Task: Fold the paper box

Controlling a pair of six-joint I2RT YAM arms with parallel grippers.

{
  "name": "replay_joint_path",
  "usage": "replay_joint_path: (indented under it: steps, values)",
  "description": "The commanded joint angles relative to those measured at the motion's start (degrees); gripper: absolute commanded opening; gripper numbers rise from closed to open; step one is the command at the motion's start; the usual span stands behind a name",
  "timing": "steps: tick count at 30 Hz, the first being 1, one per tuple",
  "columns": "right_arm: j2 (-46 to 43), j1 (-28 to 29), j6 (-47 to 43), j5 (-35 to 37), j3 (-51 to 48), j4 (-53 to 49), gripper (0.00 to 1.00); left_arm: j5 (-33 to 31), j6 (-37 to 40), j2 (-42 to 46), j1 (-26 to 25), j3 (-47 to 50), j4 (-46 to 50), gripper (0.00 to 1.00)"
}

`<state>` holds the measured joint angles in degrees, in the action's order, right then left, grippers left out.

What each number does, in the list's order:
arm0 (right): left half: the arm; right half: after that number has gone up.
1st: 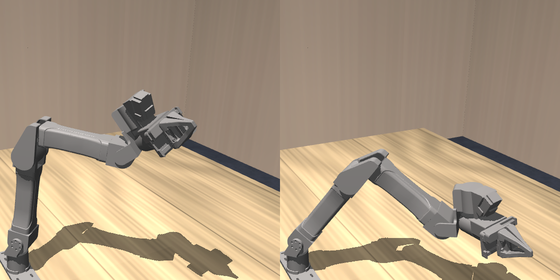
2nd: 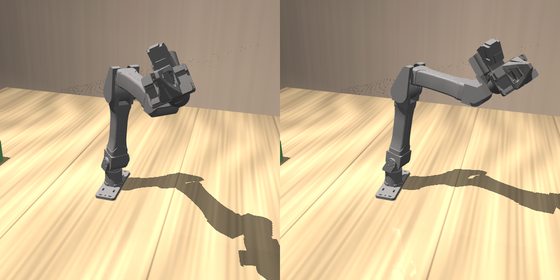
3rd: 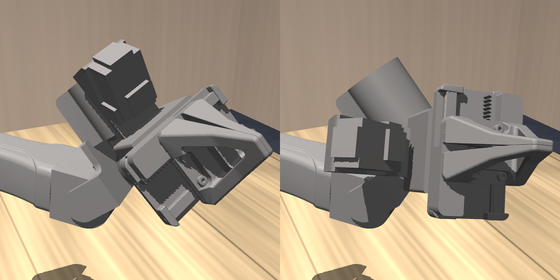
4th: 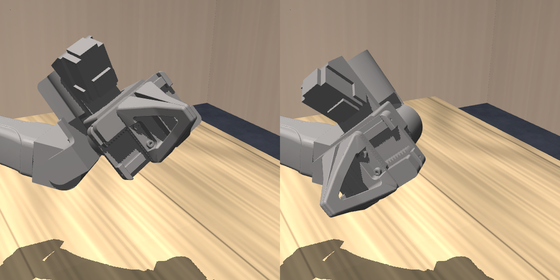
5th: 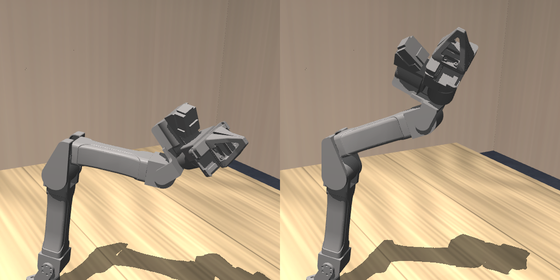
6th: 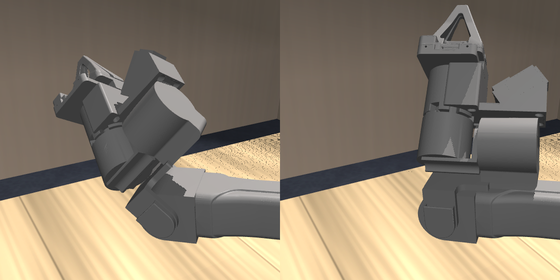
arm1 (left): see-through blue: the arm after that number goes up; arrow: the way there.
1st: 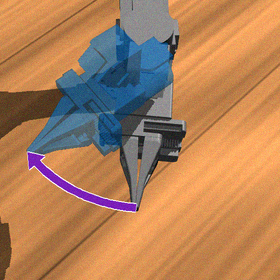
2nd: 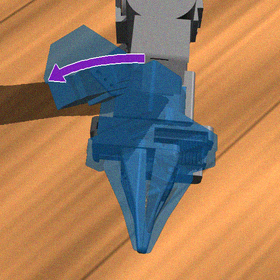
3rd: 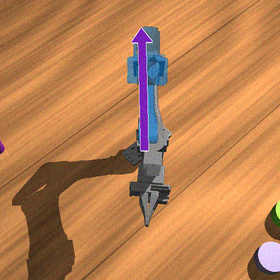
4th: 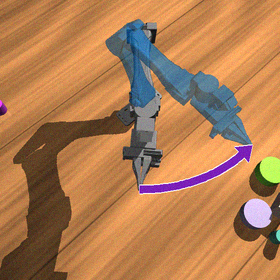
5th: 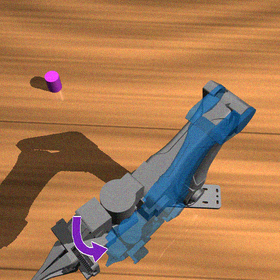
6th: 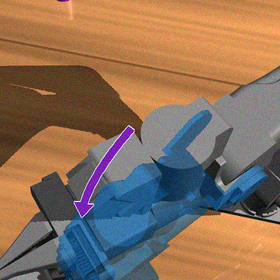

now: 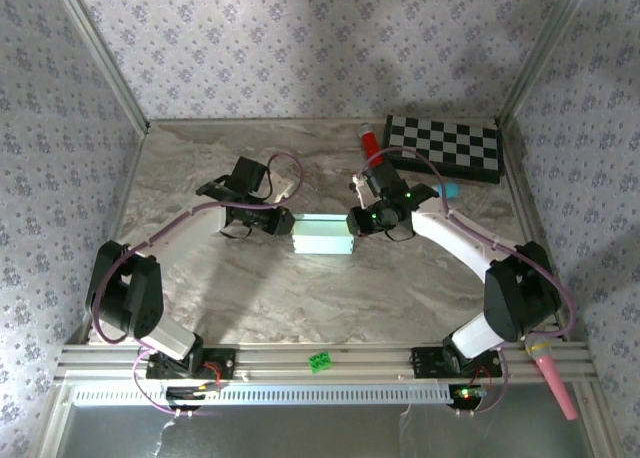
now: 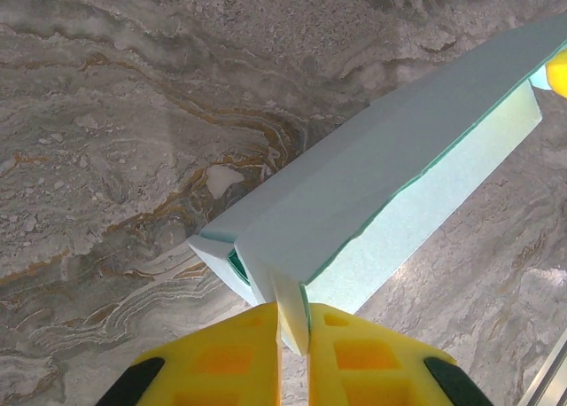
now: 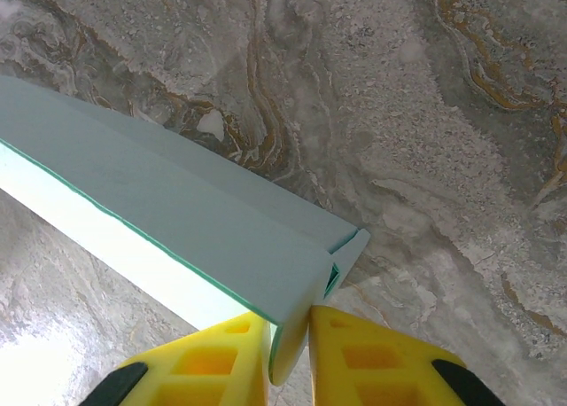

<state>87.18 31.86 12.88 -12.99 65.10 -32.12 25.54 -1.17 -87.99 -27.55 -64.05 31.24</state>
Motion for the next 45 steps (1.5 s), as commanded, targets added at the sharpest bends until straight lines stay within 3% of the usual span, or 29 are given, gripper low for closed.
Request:
replay_joint_path:
  steps: [1, 21, 29, 45]
  values:
    - [1.39, 0.81, 0.98, -5.64, 1.52, 0.30, 0.19, 1.62, 0.03, -1.58, -1.61, -1.25, 1.01, 0.13]
    - [2.72, 1.00, 1.98, -8.19, 2.73, 0.83, 0.21, 1.71, -0.23, -1.82, -1.98, -0.99, 0.63, 0.11]
    - [3.33, 1.13, 2.63, -7.84, 3.67, 0.74, 0.17, 1.62, -0.41, -1.76, -2.41, -0.98, 0.56, 0.08]
    - [5.36, 1.52, 2.68, -5.24, 6.65, -0.35, 0.18, 1.39, -1.18, -1.24, -2.80, -0.03, -0.05, 0.08]
